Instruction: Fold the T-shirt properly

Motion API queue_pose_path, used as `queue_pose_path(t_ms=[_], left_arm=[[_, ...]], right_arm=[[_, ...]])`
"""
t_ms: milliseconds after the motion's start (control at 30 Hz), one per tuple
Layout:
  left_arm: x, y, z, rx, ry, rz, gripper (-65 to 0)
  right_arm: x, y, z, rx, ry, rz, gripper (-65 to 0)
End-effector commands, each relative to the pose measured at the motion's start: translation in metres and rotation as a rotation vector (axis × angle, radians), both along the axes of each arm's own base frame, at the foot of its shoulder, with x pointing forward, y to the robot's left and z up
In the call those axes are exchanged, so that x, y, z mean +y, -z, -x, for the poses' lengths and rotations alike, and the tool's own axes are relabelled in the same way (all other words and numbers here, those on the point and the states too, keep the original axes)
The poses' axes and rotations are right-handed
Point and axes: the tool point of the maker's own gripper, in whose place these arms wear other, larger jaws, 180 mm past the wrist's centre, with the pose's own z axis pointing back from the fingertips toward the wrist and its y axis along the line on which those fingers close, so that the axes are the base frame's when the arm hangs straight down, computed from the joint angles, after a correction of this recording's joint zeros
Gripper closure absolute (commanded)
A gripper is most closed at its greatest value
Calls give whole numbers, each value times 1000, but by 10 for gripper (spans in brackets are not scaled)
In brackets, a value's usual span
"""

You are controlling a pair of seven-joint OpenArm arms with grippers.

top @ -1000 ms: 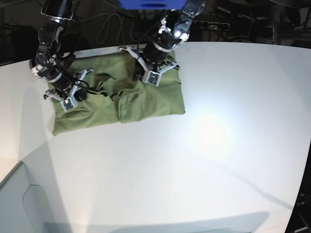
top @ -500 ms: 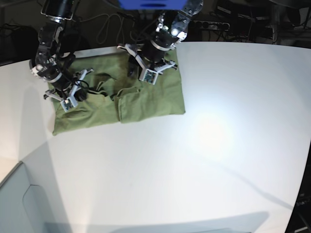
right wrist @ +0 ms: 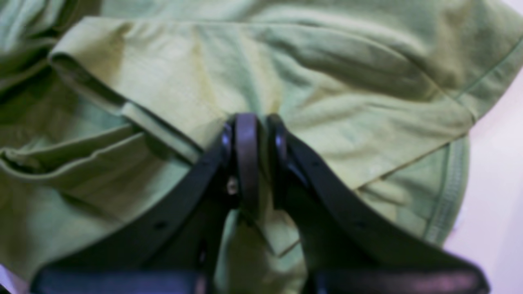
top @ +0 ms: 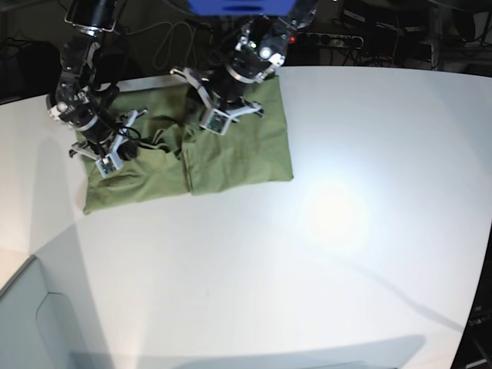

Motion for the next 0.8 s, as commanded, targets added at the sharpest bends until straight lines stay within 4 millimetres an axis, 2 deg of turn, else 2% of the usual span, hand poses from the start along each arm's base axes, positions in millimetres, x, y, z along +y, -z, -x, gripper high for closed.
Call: queue_pose_path(t_ms=[0,67,167,233,367,467,600,767], left_arm=[[-8,-11,0,-34,24,23,-203],[-17,-12,8,-49,87,18,-204],[-23,-11,18,-63,153,3,-207],[-19,-9,20,-63,161,-8,-207],[-7,-18,19,-94,163,-15,-208],[5,-26,19,-114,158,-21,-208],[23,-27,10,-122,108,-37,-208],[18,-30,5,-125,90,-20,-208]], right_arm=[[-6,0,2,18,-18,37,-27],[-7,0,2,18,-15,38,-46],[-8,-1,1,13,-15,40,-137],[-9,-2,1,12,-13,42,-214],[-29,-21,-5,-44,43,68,-348],[-41,-36,-8,-89,98,76,-385],[-47,-49,-10,-128,129,86,-392],[-45,-48,-10,-126,125,83,-392]])
